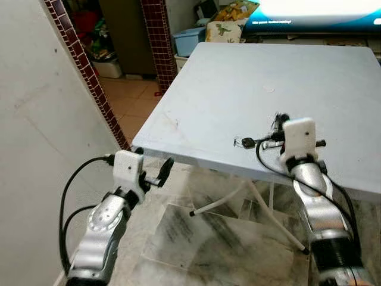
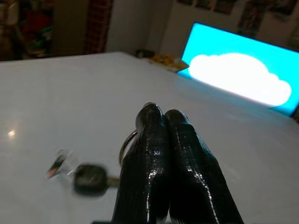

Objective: Hang keys on a hook

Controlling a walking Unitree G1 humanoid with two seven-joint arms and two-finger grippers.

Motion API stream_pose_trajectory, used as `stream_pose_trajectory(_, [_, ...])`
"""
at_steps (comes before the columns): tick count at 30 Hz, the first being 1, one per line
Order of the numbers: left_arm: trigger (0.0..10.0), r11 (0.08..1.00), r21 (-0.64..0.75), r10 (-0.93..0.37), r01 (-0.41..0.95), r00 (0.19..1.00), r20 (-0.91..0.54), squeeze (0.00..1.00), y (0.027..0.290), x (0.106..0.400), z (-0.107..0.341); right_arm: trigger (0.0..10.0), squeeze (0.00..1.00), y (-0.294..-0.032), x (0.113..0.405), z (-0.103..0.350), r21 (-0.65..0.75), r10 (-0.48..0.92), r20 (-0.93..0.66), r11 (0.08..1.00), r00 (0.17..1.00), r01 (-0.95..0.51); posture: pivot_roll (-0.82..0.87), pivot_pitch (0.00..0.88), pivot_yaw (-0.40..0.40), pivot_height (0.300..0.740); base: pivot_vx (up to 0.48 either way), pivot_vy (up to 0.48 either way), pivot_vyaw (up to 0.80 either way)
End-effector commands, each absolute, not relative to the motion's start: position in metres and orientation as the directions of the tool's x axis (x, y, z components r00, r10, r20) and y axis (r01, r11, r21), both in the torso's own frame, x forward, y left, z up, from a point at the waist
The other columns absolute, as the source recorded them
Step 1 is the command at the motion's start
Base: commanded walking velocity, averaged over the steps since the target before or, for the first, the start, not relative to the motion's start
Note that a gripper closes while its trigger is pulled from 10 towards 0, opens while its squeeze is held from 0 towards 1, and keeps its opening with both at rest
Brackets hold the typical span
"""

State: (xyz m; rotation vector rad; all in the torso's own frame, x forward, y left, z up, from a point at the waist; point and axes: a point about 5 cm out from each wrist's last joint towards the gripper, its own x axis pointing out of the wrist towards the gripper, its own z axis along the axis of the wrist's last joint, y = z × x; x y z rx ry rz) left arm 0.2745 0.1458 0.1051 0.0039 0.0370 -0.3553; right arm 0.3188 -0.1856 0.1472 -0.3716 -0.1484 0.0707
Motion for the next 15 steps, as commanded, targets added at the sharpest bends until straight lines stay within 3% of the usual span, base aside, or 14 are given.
stream_pose_trajectory(1, [10.0, 0.947, 0.031, -0.319, 0.319, 0.947, -0.027, 0.0, 0.154, 0.272, 0.109, 0.0, 0.0, -0.172, 0.314, 0.155, -0.409, 0.18, 0.152, 0.907, 0.972, -0.104, -0.03, 0.0, 0.128, 0.74, 0.0, 0.0, 0.0])
stream_pose_trajectory(7, [10.0, 0.962, 0.04, -0.269, 0.27, 0.963, -0.033, 0.0, 0.158, 0.262, 0.105, 0.0, 0.0, -0.16, 0.301, 0.152, -0.436, 0.215, 0.155, 0.891, 0.964, -0.128, -0.02, 0.0, 0.116, 0.74, 0.0, 0.0, 0.0])
stream_pose_trajectory(8, [10.0, 0.967, 0.04, -0.25, 0.251, 0.968, -0.036, 0.0, 0.159, 0.262, 0.105, 0.9, 0.0, -0.157, 0.3, 0.153, -0.436, 0.215, 0.159, 0.891, 0.963, -0.127, -0.02, 0.0, 0.115, 0.74, 0.0, 0.0, 0.0])
stream_pose_trajectory(9, [10.0, 0.974, 0.048, -0.221, 0.223, 0.975, -0.038, 0.0, 0.162, 0.26, 0.104, 6.5, 0.0, -0.154, 0.297, 0.154, -0.428, 0.211, 0.166, 0.895, 0.963, -0.123, -0.01, 0.0, 0.114, 0.74, 0.0, 0.0, 0.0])
stream_pose_trajectory(10, [10.0, 0.977, 0.055, -0.205, 0.206, 0.978, -0.038, 0.0, 0.163, 0.259, 0.104, 8.4, 0.0, -0.153, 0.296, 0.154, -0.415, 0.205, 0.169, 0.902, 0.964, -0.119, -0.01, 0.0, 0.114, 0.74, 0.0, 0.0, 0.0])
stream_pose_trajectory(11, [10.0, 0.979, 0.06, -0.195, 0.197, 0.98, -0.037, 0.0, 0.164, 0.258, 0.104, 8.4, 0.0, -0.152, 0.295, 0.155, -0.406, 0.2, 0.17, 0.906, 0.965, -0.116, -0.01, 0.0, 0.114, 0.74, 0.0, 0.0, 0.0])
stream_pose_trajectory(12, [10.0, 0.982, 0.063, -0.177, 0.18, 0.983, -0.039, 0.0, 0.166, 0.256, 0.103, 10.0, 0.0, -0.15, 0.294, 0.155, -0.386, 0.193, 0.173, 0.915, 0.966, -0.114, -0.01, 0.0, 0.113, 0.74, 0.0, 0.0, 0.0])
stream_pose_trajectory(15, [10.0, 0.985, 0.076, -0.15, 0.153, 0.988, -0.046, 0.0, 0.17, 0.252, 0.1, 10.0, 0.0, -0.149, 0.29, 0.155, -0.357, 0.177, 0.179, 0.928, 0.968, -0.104, -0.01, 0.0, 0.108, 0.74, 0.0, 0.0, 0.0])
